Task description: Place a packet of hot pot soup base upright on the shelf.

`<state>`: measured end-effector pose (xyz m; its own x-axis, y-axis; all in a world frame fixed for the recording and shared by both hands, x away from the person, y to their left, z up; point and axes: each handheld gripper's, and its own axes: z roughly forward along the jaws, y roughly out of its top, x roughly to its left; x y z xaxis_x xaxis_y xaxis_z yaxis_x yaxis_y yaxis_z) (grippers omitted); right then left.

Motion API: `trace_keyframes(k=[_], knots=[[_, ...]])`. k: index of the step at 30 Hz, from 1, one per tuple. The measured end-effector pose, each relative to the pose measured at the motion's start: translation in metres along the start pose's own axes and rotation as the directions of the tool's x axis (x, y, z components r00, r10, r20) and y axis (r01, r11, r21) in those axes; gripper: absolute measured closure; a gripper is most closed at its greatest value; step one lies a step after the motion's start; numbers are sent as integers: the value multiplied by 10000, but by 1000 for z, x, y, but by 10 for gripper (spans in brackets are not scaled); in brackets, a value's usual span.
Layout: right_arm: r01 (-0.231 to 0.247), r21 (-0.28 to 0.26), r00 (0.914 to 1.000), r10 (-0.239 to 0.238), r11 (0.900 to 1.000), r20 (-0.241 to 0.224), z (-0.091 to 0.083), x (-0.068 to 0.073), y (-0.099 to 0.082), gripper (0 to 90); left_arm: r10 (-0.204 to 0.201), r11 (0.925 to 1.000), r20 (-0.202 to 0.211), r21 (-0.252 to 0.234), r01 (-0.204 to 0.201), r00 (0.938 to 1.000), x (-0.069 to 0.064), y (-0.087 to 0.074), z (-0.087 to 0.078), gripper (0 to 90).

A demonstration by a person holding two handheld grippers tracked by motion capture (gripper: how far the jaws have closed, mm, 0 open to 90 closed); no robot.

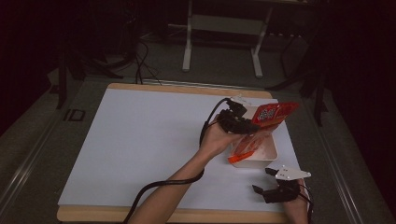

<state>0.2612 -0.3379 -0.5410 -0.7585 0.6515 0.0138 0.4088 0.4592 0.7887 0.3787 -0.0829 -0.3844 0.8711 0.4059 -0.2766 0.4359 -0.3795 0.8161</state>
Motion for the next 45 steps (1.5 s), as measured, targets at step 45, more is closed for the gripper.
trace_keyframes(k=[45], knots=[[-57,147,9996,53,9999,274,1,1,0,106,-475,9928,-73,1101,480,9988,12,-85,23,900]])
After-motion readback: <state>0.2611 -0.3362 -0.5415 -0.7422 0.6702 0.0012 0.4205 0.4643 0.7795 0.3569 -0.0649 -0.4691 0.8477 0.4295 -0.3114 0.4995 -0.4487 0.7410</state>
